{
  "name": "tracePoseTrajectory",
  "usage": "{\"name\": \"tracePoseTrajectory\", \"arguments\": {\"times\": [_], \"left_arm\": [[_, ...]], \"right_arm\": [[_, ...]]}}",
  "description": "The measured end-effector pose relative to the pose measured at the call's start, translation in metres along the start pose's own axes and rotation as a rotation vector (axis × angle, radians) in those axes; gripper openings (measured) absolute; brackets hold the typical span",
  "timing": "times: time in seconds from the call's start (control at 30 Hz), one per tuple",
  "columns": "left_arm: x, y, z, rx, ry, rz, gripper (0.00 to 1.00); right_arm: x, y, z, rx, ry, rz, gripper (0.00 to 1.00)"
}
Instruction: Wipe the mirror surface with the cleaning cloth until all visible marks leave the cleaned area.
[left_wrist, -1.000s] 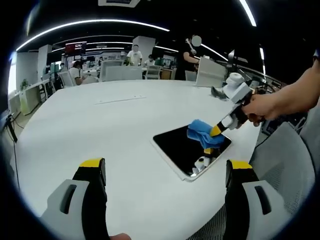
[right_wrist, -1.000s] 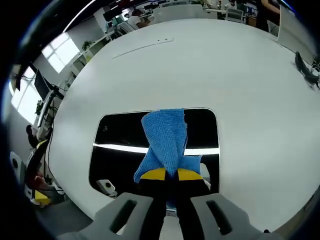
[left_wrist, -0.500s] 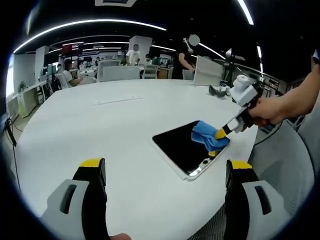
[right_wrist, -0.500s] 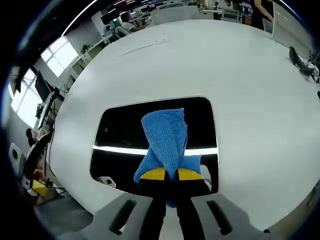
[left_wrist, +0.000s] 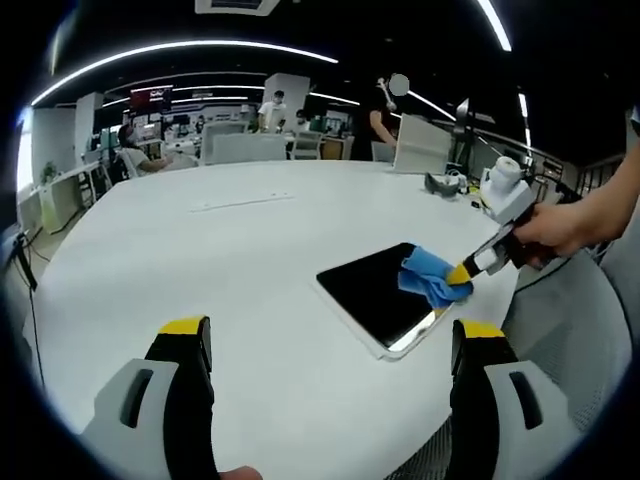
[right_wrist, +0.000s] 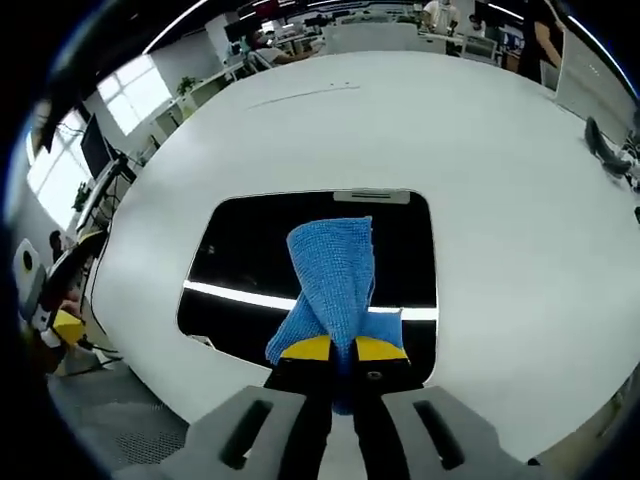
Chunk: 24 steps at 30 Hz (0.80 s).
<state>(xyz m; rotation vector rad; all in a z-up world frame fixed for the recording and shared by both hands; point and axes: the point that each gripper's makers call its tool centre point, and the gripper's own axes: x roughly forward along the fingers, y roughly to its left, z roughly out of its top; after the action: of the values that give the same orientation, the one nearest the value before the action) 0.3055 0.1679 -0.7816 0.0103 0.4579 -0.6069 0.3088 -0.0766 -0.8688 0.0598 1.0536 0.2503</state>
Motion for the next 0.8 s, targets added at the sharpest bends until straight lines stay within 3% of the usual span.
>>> {"name": "tracePoseTrajectory", "arguments": {"times": [0.2, 0.43, 0.53, 0.67, 0.8], "left_arm": [[-0.001, -0.002, -0.003, -0.013, -0.009, 0.008, 0.99], [-0.003, -0.003, -0.006, -0.02, -0.008, 0.013, 0.99], [-0.003, -0.002, -0.003, -0.026, -0.015, 0.02, 0.99], [-0.002, -0.002, -0.005, -0.028, -0.009, 0.019, 0.99], [0.002, -0.004, -0.003, -0.028, -0.014, 0.014, 0.99]], "right_arm": [[-0.001, 0.001, 0.0, -0.069, -0.051, 0.02, 0.0], [-0.005, 0.003, -0.008, -0.081, -0.03, 0.027, 0.0], [-0.007, 0.007, -0.014, -0.032, -0.026, 0.068, 0.0], [-0.01, 0.006, -0.016, -0.018, -0.025, 0.073, 0.0], [-0.01, 0.008, -0.019, -0.072, -0.024, 0.068, 0.0]]}}
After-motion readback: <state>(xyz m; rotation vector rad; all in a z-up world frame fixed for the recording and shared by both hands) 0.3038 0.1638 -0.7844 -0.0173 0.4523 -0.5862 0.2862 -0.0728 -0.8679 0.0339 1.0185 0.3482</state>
